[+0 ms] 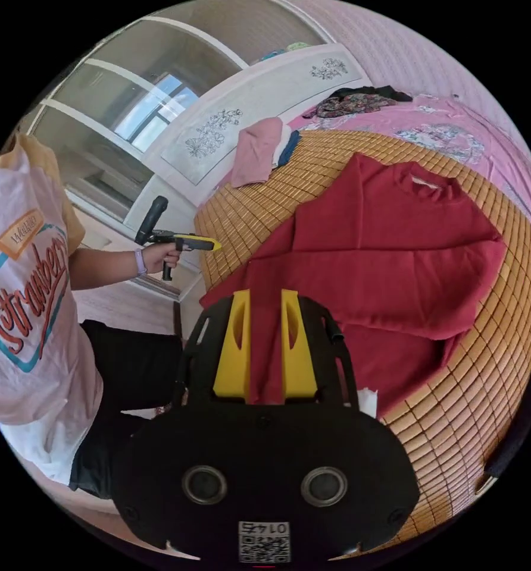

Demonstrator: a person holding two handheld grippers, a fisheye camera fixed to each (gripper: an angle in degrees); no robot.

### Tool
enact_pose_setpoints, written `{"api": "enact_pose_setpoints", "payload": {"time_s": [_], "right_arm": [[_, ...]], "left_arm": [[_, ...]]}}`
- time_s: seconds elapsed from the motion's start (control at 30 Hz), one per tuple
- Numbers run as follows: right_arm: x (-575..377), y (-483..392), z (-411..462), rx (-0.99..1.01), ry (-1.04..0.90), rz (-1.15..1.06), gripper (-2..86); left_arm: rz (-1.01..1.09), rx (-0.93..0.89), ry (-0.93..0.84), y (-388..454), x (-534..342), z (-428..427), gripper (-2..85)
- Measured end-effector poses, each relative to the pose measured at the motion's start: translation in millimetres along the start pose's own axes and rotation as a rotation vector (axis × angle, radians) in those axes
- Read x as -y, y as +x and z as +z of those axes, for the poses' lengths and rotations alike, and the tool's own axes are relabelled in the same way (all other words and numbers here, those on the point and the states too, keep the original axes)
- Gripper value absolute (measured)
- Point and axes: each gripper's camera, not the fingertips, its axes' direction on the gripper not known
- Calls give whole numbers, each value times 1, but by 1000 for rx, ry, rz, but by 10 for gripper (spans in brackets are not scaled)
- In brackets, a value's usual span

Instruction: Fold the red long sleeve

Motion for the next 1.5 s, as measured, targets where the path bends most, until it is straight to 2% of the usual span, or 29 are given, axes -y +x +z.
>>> {"api": "enact_pose_setpoints", "payload": {"time_s": [0.13, 0.2, 0.37, 0.47, 0.53, 0.6, 0.67, 0.87, 0.97, 1.07, 1.13, 1.2, 1.27, 1.4, 1.5], "right_arm": [[16, 77, -32, -278, 162, 201, 116], [27, 134, -45, -428, 251, 336, 131], [57, 232, -46, -492, 316, 586, 141], [76, 270, -29, -469, 241, 656, 122], [87, 284, -19, -410, 194, 662, 92], [100, 295, -16, -435, 120, 694, 58], [110, 299, -21, -426, 93, 652, 46], [128, 278, -73, -350, 293, 452, 37], [118, 238, -98, -311, 360, 268, 34], [85, 192, -114, -277, 322, 114, 31], [60, 167, -118, -252, 270, 65, 31], [25, 138, -103, -196, 142, 52, 37], [-1, 123, -76, -190, 25, 103, 46], [-59, 125, 0, -170, -242, 333, 60], [-62, 122, 27, -182, -295, 365, 78]], "left_arm": [[74, -62, 155, 5, 58, 17, 42], [131, -99, 243, 13, 113, 37, 69], [153, -213, 284, 34, 232, 86, 101], [190, -165, 232, 58, 284, 119, 97], [216, -122, 143, 70, 306, 145, 73], [254, -40, 22, 80, 329, 168, 49], [256, -64, 7, 80, 342, 169, 34], [218, -182, 167, 71, 367, 131, 13], [343, -228, 276, 76, 353, 89, 12], [519, -296, 294, 66, 312, 52, 13], [599, -349, 245, 53, 276, 38, 16], [666, -402, 105, 38, 217, 35, 27], [624, -387, -29, 24, 170, 52, 33], [407, -262, -237, -2, 80, 103, 38], [349, -270, -216, 7, 60, 103, 40]]}}
